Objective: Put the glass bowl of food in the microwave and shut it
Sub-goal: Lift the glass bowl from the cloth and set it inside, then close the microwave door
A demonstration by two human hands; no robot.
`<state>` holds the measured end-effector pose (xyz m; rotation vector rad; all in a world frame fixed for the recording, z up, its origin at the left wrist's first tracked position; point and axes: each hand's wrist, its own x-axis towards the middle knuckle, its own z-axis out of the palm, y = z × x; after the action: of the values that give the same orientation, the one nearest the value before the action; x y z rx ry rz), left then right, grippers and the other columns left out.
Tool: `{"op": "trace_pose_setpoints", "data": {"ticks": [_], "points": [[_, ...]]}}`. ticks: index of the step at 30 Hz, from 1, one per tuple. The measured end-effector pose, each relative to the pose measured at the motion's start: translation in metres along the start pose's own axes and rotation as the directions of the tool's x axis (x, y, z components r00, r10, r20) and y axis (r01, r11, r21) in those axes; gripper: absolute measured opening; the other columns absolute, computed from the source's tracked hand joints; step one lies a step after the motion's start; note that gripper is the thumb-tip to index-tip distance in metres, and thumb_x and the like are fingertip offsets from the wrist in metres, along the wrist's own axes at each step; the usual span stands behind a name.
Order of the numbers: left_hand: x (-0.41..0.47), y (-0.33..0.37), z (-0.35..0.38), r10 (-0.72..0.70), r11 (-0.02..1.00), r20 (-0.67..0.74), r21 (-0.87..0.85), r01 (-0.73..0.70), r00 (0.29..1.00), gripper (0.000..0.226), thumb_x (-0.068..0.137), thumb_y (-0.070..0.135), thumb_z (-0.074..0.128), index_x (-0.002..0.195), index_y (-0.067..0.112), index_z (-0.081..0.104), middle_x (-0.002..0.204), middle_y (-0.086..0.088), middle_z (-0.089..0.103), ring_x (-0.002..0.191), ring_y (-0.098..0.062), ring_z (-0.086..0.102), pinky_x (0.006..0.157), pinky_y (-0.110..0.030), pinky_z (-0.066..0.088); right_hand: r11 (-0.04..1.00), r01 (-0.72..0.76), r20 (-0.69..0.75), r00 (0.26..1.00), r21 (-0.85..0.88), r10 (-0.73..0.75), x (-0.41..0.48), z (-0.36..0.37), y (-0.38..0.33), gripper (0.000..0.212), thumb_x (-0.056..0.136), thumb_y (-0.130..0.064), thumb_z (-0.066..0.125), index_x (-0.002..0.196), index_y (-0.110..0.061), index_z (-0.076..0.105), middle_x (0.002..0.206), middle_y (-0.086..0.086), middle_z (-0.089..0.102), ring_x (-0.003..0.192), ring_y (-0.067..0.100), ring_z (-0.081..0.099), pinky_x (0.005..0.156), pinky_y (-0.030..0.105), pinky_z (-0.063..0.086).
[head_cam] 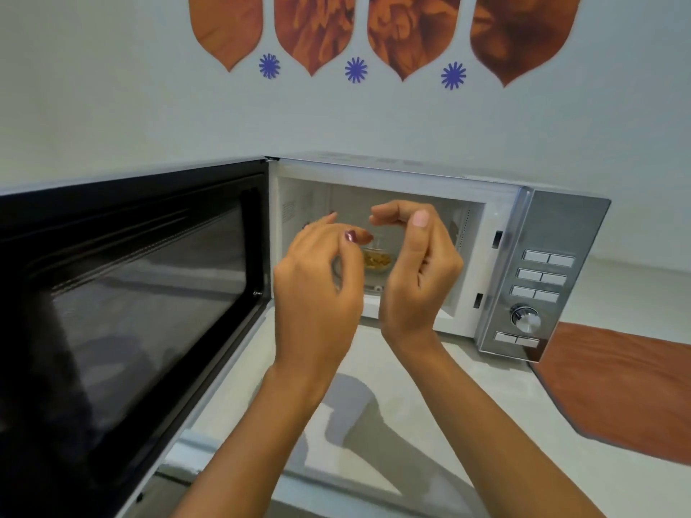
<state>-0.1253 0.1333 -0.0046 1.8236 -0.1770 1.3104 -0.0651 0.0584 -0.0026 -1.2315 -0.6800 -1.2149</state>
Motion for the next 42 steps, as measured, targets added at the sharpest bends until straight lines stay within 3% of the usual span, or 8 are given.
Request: {"op": "trace_pose_setpoints", "data": {"ticks": [3, 7, 15, 23, 28, 30, 33, 42], "points": [[-0.021, 0.018, -0.033, 0.183, 0.972, -0.004, 0.148, -0.180, 0.983, 0.033, 0.096, 0.017, 0.041, 0.092, 0.011, 0.073, 0.096, 0.003, 0.074, 0.116, -0.008, 0.060, 0.108, -0.032, 0.045, 0.999, 0.015, 0.042, 0.999, 0.035, -0.017, -0.005, 0.003, -0.025, 0.034, 0.100, -0.016, 0.038, 0.085, -0.009, 0.068, 0.082, 0.005, 0.070, 0.078, 0.015, 0.066, 0.068, 0.024, 0.050], [-0.035, 0.033, -0.071, 0.298, 0.922, -0.047, 0.271, -0.275, 0.953, 0.032, 0.095, 0.013, 0.043, 0.089, 0.009, 0.075, 0.095, 0.002, 0.075, 0.116, -0.016, 0.063, 0.103, -0.044, 0.049, 0.996, 0.068, 0.094, 0.993, 0.052, -0.073, -0.008, 0.014, -0.051, 0.026, 0.095, -0.014, 0.048, 0.082, -0.004, 0.069, 0.079, 0.005, 0.069, 0.077, 0.017, 0.065, 0.072, 0.020, 0.049], [-0.043, 0.059, -0.145, 0.495, 0.765, -0.156, 0.544, -0.344, 0.855, 0.041, 0.098, 0.015, 0.040, 0.074, 0.009, 0.073, 0.081, 0.006, 0.069, 0.080, -0.021, 0.065, 0.083, -0.029, 0.044, 0.958, -0.008, 0.294, 0.952, 0.285, -0.080, -0.027, 0.052, -0.090, 0.022, 0.094, -0.009, 0.053, 0.084, -0.001, 0.071, 0.084, 0.007, 0.071, 0.085, 0.018, 0.067, 0.078, 0.026, 0.052], [-0.031, 0.060, -0.200, 0.490, 0.673, -0.186, 0.701, -0.234, 0.852, 0.026, 0.098, 0.020, 0.045, 0.106, 0.015, 0.069, 0.114, 0.005, 0.063, 0.126, -0.026, 0.052, 0.108, -0.030, 0.036, 0.903, -0.115, 0.518, 0.845, 0.415, -0.130, -0.045, 0.088, -0.126, 0.030, 0.094, -0.006, 0.055, 0.123, 0.000, 0.062, 0.126, 0.009, 0.066, 0.125, 0.017, 0.057, 0.107, 0.045, 0.044], [-0.021, 0.054, -0.215, 0.275, 0.771, -0.213, 0.632, -0.083, 0.937, 0.041, 0.096, 0.029, 0.046, 0.133, 0.016, 0.052, 0.142, 0.001, 0.051, 0.138, -0.013, 0.040, 0.115, -0.035, 0.034, 0.893, -0.151, 0.608, 0.778, 0.424, -0.158, -0.053, 0.101, -0.135, 0.040, 0.097, -0.013, 0.054, 0.136, -0.004, 0.052, 0.142, 0.006, 0.055, 0.139, 0.013, 0.043, 0.120, 0.034, 0.029], [-0.019, 0.051, -0.219, 0.204, 0.816, -0.206, 0.576, -0.050, 0.957, 0.043, 0.097, 0.033, 0.044, 0.136, 0.018, 0.048, 0.143, 0.004, 0.049, 0.135, -0.006, 0.042, 0.112, -0.017, 0.034, 0.895, -0.157, 0.630, 0.760, 0.417, -0.160, -0.054, 0.102, -0.137, 0.039, 0.097, -0.016, 0.053, 0.135, -0.006, 0.053, 0.140, 0.004, 0.056, 0.138, 0.012, 0.044, 0.119, 0.026, 0.026], [-0.016, 0.042, -0.221, 0.164, 0.873, -0.179, 0.484, -0.059, 0.970, 0.037, 0.098, 0.032, 0.039, 0.128, 0.018, 0.056, 0.130, 0.008, 0.059, 0.120, 0.008, 0.050, 0.098, -0.001, 0.035, 0.906, -0.137, 0.640, 0.749, 0.401, -0.170, -0.051, 0.100, -0.137, 0.035, 0.097, -0.017, 0.052, 0.130, -0.007, 0.057, 0.132, 0.002, 0.061, 0.131, 0.011, 0.049, 0.120, 0.036, 0.029], [-0.001, 0.030, -0.222, 0.265, 0.964, 0.102, -0.052, -0.261, 0.959, 0.029, 0.094, 0.015, 0.040, 0.110, 0.017, 0.064, 0.111, -0.002, 0.067, 0.110, -0.020, 0.063, 0.095, -0.035, 0.047, 0.895, -0.157, 0.561, 0.820, 0.417, -0.117, -0.032, 0.070, -0.129, 0.023, 0.097, -0.008, 0.048, 0.109, 0.003, 0.064, 0.108, 0.012, 0.068, 0.108, 0.024, 0.063, 0.104, 0.052, 0.044]]}}
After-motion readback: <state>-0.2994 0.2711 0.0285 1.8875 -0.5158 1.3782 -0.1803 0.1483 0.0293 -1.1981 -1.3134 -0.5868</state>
